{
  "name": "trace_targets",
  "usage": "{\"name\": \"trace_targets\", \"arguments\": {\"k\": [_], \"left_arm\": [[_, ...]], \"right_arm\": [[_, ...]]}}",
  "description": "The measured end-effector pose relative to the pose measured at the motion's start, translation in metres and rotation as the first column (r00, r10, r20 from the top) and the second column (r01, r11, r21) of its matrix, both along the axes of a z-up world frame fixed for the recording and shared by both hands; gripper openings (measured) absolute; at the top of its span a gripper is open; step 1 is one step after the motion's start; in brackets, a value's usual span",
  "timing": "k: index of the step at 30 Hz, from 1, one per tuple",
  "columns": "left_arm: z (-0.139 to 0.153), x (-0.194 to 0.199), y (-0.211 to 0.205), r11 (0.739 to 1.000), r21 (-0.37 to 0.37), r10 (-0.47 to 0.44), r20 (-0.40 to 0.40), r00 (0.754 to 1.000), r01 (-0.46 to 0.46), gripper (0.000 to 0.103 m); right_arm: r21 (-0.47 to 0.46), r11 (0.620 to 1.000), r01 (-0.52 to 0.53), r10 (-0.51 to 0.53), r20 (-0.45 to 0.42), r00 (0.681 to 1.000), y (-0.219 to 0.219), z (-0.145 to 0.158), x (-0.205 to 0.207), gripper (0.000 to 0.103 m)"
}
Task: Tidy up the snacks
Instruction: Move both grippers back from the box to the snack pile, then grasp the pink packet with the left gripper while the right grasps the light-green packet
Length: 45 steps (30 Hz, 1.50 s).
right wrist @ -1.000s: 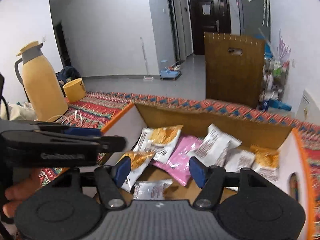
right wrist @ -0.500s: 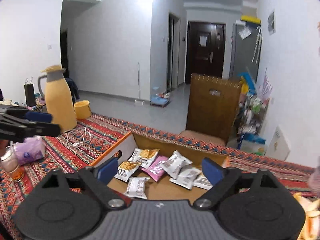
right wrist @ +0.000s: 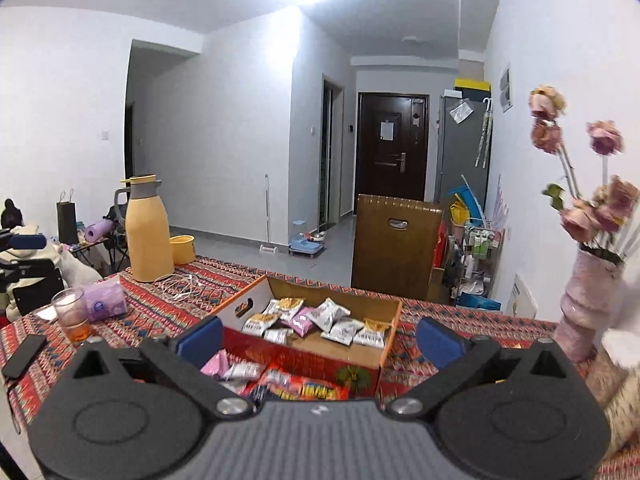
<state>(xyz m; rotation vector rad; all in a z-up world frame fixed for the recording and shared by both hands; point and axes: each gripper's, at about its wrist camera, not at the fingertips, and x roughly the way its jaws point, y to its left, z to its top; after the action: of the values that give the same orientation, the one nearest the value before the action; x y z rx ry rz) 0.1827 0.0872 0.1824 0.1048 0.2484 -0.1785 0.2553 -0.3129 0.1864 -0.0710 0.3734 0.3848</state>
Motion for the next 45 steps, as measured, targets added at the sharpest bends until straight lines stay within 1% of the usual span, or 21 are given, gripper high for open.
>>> {"name": "trace_targets", "arguments": {"k": [2,5,7,9,11,13,16,17,19,21,24,30,34,35,38,40,41,43,45], "left_arm": [[-0.012,-0.026,0.003,1.0,0.002,0.002,0.023,1.0,-0.002,0.103],[-0.035,-0.057,0.002,0.999,0.017,0.031,0.055,0.998,-0.032,0.103],[-0.052,-0.073,0.001,0.999,0.019,0.05,0.057,0.997,-0.051,0.103],[-0.069,-0.087,0.003,0.998,-0.005,0.07,0.042,0.997,-0.07,0.103],[-0.086,-0.094,0.006,0.995,-0.038,0.093,0.009,0.996,-0.092,0.103],[-0.105,-0.096,0.007,0.991,-0.063,0.118,-0.035,0.992,-0.12,0.103],[-0.13,-0.09,0.009,0.983,-0.097,0.145,-0.127,0.981,-0.158,0.103],[-0.136,-0.087,0.009,0.981,-0.098,0.149,-0.158,0.976,-0.166,0.103],[-0.146,-0.082,0.01,0.982,-0.068,0.159,-0.194,0.968,-0.175,0.103],[-0.15,-0.077,0.008,0.983,-0.042,0.165,-0.2,0.966,-0.176,0.103],[-0.152,-0.07,0.005,0.983,-0.051,0.162,-0.213,0.964,-0.177,0.103],[-0.159,-0.056,0.0,0.985,-0.047,0.153,-0.237,0.959,-0.169,0.103],[-0.164,-0.038,-0.001,0.985,-0.032,0.155,-0.255,0.954,-0.169,0.103],[-0.165,-0.032,-0.002,0.986,-0.024,0.153,-0.259,0.954,-0.165,0.103],[-0.165,-0.01,-0.008,0.99,0.006,0.135,-0.256,0.957,-0.139,0.103],[-0.164,0.01,-0.013,0.994,0.021,0.108,-0.245,0.963,-0.106,0.103],[-0.164,0.023,-0.015,0.996,0.023,0.085,-0.242,0.967,-0.082,0.103],[-0.168,0.053,-0.017,0.999,0.021,0.052,-0.264,0.963,-0.049,0.103],[-0.171,0.085,-0.022,0.998,0.051,0.057,-0.281,0.958,-0.045,0.103]], "right_arm": [[0.023,1.0,-0.002,0.002,0.009,1.0,-0.008,-0.01,-0.023,0.103],[0.045,0.999,-0.002,0.002,0.001,1.0,-0.016,-0.033,-0.057,0.103],[0.037,0.999,0.021,-0.021,-0.018,1.0,-0.014,-0.051,-0.075,0.103],[0.024,0.998,0.05,-0.049,-0.038,0.998,-0.013,-0.071,-0.091,0.103],[0.002,0.997,0.071,-0.071,-0.051,0.996,-0.006,-0.095,-0.102,0.103],[0.0,0.995,0.097,-0.097,-0.072,0.993,-0.001,-0.122,-0.112,0.103],[0.039,0.992,0.123,-0.115,-0.158,0.981,0.003,-0.163,-0.119,0.103],[0.062,0.99,0.125,-0.11,-0.196,0.974,0.002,-0.174,-0.12,0.103],[0.089,0.987,0.135,-0.11,-0.247,0.963,0.004,-0.191,-0.116,0.103],[0.069,0.988,0.139,-0.117,-0.258,0.959,0.007,-0.197,-0.112,0.103],[0.046,0.987,0.151,-0.135,-0.243,0.961,0.013,-0.199,-0.108,0.103],[0.05,0.985,0.165,-0.147,-0.253,0.956,0.015,-0.202,-0.096,0.103],[0.058,0.98,0.191,-0.169,-0.267,0.949,0.011,-0.206,-0.085,0.102],[0.069,0.978,0.197,-0.172,-0.271,0.947,0.009,-0.207,-0.081,0.1],[0.096,0.971,0.217,-0.184,-0.278,0.943,0.004,-0.207,-0.066,0.092],[0.095,0.968,0.234,-0.2,-0.278,0.94,0.001,-0.206,-0.053,0.091],[0.093,0.966,0.242,-0.208,-0.279,0.938,0.0,-0.206,-0.045,0.091],[0.086,0.964,0.252,-0.219,-0.281,0.934,-0.001,-0.205,-0.026,0.089],[0.084,0.963,0.258,-0.225,-0.279,0.933,-0.002,-0.204,-0.005,0.081]]}}
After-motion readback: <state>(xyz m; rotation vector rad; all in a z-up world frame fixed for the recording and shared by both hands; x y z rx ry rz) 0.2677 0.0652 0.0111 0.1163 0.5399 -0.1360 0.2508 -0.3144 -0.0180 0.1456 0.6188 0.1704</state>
